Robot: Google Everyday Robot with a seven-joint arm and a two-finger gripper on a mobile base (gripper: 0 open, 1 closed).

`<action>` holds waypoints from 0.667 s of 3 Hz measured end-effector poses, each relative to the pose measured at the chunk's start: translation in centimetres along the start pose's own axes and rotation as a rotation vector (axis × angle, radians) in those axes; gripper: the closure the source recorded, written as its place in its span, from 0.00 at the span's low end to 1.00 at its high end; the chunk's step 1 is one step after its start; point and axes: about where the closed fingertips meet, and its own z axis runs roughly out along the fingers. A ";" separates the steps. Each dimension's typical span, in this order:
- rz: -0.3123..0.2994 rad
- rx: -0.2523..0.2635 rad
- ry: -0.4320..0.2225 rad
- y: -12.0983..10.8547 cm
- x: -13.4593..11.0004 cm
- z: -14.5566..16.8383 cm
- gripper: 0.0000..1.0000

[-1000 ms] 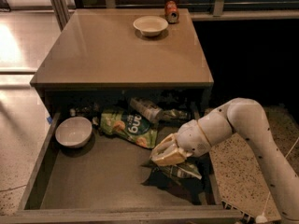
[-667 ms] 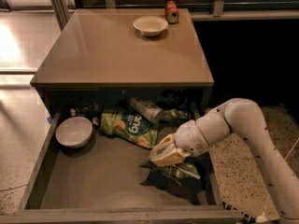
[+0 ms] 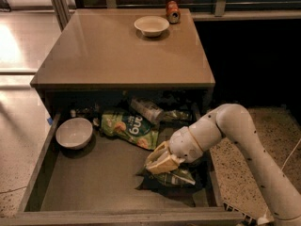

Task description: Place green jalapeno chip bag into top drawer

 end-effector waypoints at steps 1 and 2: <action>0.006 -0.028 0.007 0.0 0.5 1.0 1.00; 0.009 -0.043 0.009 0.1 0.8 1.6 1.00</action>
Offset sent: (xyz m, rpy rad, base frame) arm -0.0105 0.0077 -0.0189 -0.0151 0.0362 0.0502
